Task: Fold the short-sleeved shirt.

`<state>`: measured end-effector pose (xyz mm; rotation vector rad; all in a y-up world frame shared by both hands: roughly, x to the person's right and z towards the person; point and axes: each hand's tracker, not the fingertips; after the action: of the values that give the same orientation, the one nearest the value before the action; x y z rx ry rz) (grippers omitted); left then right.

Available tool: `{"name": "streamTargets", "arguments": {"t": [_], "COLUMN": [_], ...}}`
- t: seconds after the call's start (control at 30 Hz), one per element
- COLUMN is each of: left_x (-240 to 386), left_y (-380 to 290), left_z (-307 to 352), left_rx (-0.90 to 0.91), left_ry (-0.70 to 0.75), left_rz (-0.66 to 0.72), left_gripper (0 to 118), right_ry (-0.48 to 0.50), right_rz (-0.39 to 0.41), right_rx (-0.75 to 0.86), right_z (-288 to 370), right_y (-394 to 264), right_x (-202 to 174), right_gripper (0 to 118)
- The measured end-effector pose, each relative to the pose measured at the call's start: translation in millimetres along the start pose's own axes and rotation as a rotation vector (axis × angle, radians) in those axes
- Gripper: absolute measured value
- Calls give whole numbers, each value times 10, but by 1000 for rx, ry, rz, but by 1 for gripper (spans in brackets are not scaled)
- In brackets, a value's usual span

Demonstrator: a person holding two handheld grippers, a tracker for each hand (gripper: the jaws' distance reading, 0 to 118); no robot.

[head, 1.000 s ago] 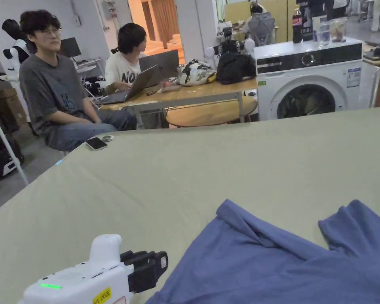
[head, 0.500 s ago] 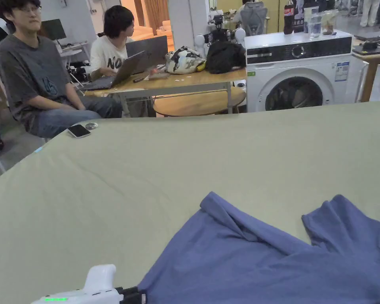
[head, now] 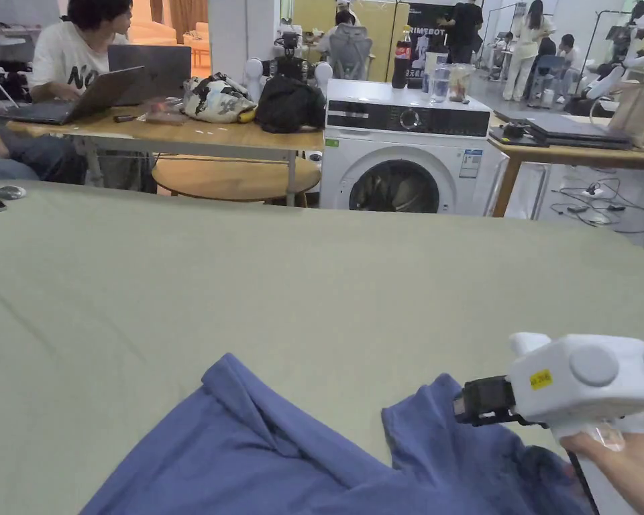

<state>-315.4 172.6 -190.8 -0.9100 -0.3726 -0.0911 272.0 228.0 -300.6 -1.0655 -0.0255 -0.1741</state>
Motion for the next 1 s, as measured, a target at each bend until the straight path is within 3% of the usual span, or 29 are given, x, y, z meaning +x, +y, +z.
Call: {"name": "streamTargets", "arguments": {"t": [0.07, 0.13, 0.17, 0.2, 0.27, 0.3, 0.37, 0.4, 0.5, 0.6, 0.7, 0.8, 1.0], "left_x": [-11, -15, -17, 17, 18, 19, 34, 36, -78, -224, -164, -86, 38], "left_y": [18, 13, 11, 41, 49, 51, 62, 62, 36, -16, 121, 533, 1781], "left_z": [-2, 0, 0, 27, 30, 31, 27, 33, 35, 109, 543, 1058, 1873], "left_rx": [-3, -5, -5, -6, -12, -12, -11, -9, 15, 99, 295, 503, 744], "left_ry": [-2, -2, -2, -2, -4, -4, -4, -4, -30, -101, -102, -149, -160], "left_rz": [15, 25, 24, 26, 33, 35, 41, 46, 71, 206, 187, 167, 73], "left_gripper": [0, 0, 0, 0, 0, 0, 0, 0, 0, 0, 0, 0, 0], "right_ry": [-106, -132, -113, -93, -116, -111, -129, -157, -132, -192, -166, -176, -224], "right_rz": [79, 88, 77, 79, 111, 95, 124, 152, 104, 80, 97, 66, -3], "right_rx": [-51, -130, -181, -242, -173, -167, -151, -147, -91, 40, 224, 409, 664], "right_z": [-233, -435, -515, -592, -515, -463, -391, -363, -189, 241, 988, 1774, 3192], "right_y": [182, 289, 269, 237, 190, 151, 96, 68, 36, -55, -86, -43, 181], "right_x": [72, 142, 160, 169, 111, 89, 43, 34, 62, 2, -39, -36, -79], "right_gripper": [89, 88, 82, 68, 63, 52, 0, 0, 0, 0, 0, 0, 0]}}
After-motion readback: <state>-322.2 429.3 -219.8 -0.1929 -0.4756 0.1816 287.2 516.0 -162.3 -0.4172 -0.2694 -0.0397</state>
